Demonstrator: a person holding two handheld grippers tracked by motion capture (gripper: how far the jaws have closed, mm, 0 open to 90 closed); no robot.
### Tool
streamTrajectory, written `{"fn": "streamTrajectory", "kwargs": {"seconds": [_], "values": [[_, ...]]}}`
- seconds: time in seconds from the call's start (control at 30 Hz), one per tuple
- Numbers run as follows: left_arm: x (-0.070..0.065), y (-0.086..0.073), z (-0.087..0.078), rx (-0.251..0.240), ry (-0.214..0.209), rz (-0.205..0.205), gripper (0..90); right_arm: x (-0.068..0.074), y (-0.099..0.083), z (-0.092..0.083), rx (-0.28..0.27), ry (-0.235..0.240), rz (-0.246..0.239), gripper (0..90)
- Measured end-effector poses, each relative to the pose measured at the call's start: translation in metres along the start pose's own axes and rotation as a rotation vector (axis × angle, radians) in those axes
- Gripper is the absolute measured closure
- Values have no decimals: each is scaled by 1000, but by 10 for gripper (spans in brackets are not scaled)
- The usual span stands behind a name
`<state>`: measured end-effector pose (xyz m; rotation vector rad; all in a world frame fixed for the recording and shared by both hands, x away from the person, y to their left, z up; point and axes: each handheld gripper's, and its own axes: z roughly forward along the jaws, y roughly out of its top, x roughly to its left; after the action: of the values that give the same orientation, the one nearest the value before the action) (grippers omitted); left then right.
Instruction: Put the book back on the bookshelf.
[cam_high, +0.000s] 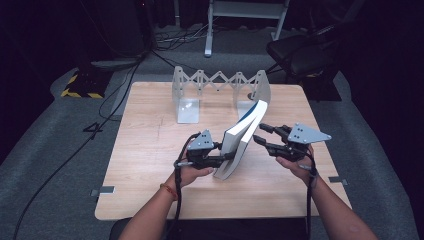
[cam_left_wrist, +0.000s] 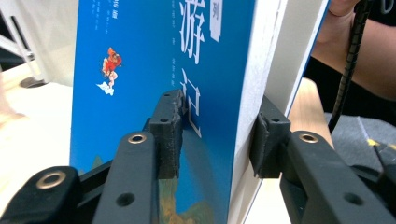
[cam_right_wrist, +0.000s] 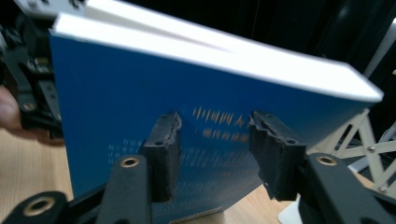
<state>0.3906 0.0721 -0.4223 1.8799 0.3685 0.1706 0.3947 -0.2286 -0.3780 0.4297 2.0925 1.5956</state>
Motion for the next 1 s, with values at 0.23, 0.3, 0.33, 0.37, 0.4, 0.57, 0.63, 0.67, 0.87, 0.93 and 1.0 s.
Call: {"fn": "streamTrajectory", "kwargs": {"seconds": [0.23,0.3,0.33,0.37,0.4,0.57,0.63,0.67,0.87,0.93,1.0], "values": [[-12,-4,-21,70,-26,56,413,14,1,17,46,39,-22,517],[-17,-5,-22,85,-24,56,333,18,1,21,52,44,-34,505],[-19,-6,-21,92,-20,53,289,19,2,22,54,54,-37,504],[-21,-6,-20,96,-13,51,258,20,2,23,55,59,-37,500],[-24,-6,-18,101,-10,47,231,21,2,23,57,56,-40,493],[-42,-4,-6,112,138,40,137,28,3,28,76,43,-61,464],[-46,-2,-2,93,185,31,122,29,3,31,85,43,-64,460],[-47,-2,-1,87,203,22,121,29,2,32,86,42,-64,455],[-50,-7,10,81,311,29,145,28,2,36,91,51,-32,429],[-50,-9,14,78,340,26,155,28,2,37,95,51,-31,424],[-49,-11,17,69,370,24,163,28,1,39,101,54,-23,413]]}}
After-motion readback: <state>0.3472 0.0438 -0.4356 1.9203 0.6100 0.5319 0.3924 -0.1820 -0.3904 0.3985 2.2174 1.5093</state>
